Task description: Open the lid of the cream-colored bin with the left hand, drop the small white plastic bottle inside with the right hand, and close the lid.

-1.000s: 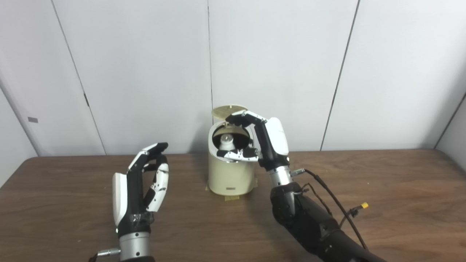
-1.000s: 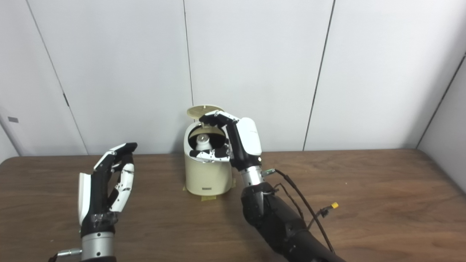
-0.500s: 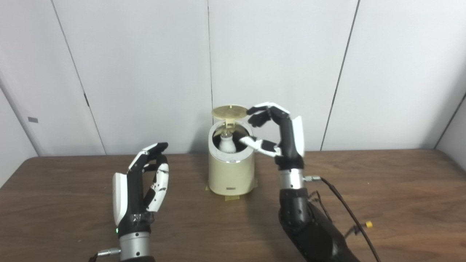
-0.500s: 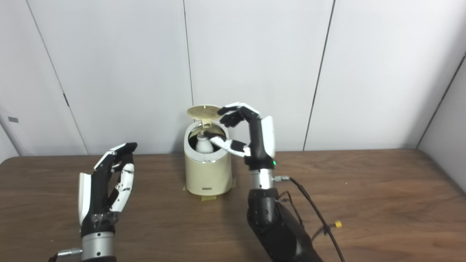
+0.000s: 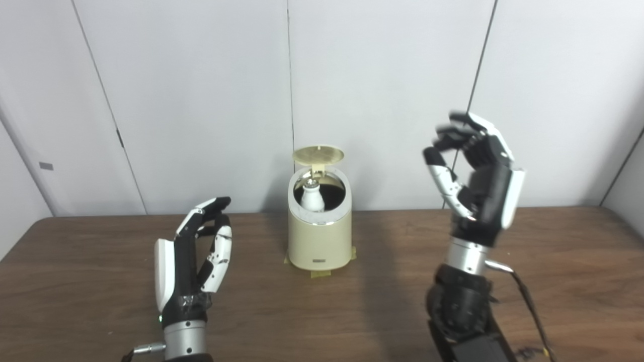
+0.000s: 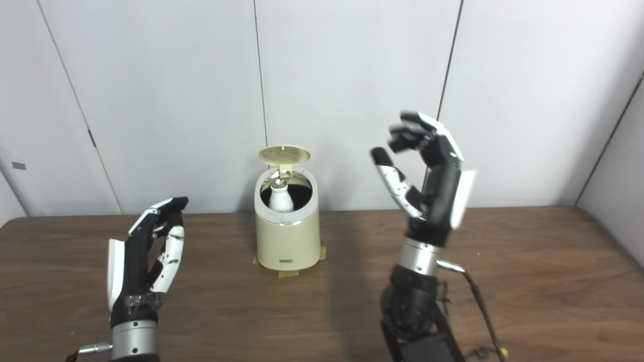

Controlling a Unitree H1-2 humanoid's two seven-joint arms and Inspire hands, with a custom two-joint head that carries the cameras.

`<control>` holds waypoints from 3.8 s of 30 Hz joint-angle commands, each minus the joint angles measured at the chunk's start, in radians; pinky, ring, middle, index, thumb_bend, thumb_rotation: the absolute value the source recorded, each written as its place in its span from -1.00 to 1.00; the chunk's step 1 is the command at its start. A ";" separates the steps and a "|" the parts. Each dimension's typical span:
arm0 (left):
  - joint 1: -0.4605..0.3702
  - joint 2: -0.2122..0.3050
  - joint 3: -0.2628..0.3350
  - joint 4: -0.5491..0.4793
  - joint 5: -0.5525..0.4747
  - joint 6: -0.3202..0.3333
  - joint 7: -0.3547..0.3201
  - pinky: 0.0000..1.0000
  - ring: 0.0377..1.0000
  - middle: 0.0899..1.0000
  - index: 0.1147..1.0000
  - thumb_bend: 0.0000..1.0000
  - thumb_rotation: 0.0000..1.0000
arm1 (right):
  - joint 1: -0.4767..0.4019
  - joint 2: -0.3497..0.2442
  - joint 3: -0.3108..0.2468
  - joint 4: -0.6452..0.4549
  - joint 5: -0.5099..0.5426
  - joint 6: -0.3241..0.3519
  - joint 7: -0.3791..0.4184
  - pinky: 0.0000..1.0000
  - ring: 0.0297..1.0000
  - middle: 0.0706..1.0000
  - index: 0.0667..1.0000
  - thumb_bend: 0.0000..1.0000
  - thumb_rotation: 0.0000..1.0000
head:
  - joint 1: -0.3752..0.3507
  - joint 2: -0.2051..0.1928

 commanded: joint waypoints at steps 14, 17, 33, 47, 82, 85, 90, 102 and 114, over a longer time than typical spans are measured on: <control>-0.040 0.014 0.032 -0.038 -0.059 -0.031 0.001 0.43 0.55 0.50 0.44 -0.49 0.41 | 0.140 -0.063 -0.089 -0.553 0.166 0.610 0.465 0.38 0.51 0.51 0.53 -0.49 0.38 | -0.002 0.006; -0.040 0.020 0.035 -0.040 -0.068 -0.040 0.001 0.43 0.54 0.49 0.44 -0.51 0.37 | 0.160 -0.019 -0.110 -0.569 0.182 0.605 0.462 0.35 0.50 0.49 0.48 -0.66 0.07 | 0.000 0.008; -0.103 0.074 0.015 -0.084 -0.009 0.003 -0.050 0.36 0.50 0.48 0.43 -0.29 0.33 | 0.232 0.008 -0.148 -0.533 0.181 0.535 0.532 0.36 0.47 0.47 0.43 -0.51 -0.56 | -0.011 0.019; -0.549 0.215 -0.097 -0.066 0.245 0.312 -0.358 0.70 0.77 0.68 0.59 0.71 1.00 | 0.235 0.036 -0.157 -0.519 0.181 0.491 0.545 0.29 0.42 0.44 0.44 -0.61 -0.45 | 0.001 0.027; -0.772 0.194 -0.313 0.317 0.558 0.413 -0.667 1.00 0.92 0.67 0.57 0.95 1.00 | 0.235 0.057 -0.176 -0.484 0.187 0.535 0.543 0.38 0.48 0.49 0.51 -0.47 -0.46 | -0.015 0.022; -0.765 0.191 -0.307 0.321 0.569 0.413 -0.675 1.00 0.90 0.68 0.59 0.96 1.00 | 0.235 0.060 -0.178 -0.484 0.194 0.533 0.543 0.38 0.48 0.48 0.50 -0.48 -0.46 | -0.014 0.021; -0.761 0.189 -0.298 0.327 0.580 0.413 -0.678 1.00 0.91 0.81 0.63 0.98 1.00 | 0.234 0.058 -0.173 -0.484 0.191 0.534 0.548 0.39 0.49 0.50 0.52 -0.51 -0.50 | -0.018 0.019; -0.748 0.210 -0.324 0.318 0.586 0.404 -0.669 1.00 0.90 0.81 0.58 1.00 1.00 | 0.239 0.060 -0.173 -0.485 0.185 0.539 0.547 0.40 0.50 0.50 0.52 -0.48 -0.53 | -0.022 0.024; -0.691 0.224 -0.325 0.300 0.513 0.263 -0.517 1.00 0.72 0.52 0.38 1.00 1.00 | 0.237 0.064 -0.166 -0.479 0.181 0.531 0.549 0.43 0.51 0.50 0.51 -0.45 -0.53 | -0.027 0.025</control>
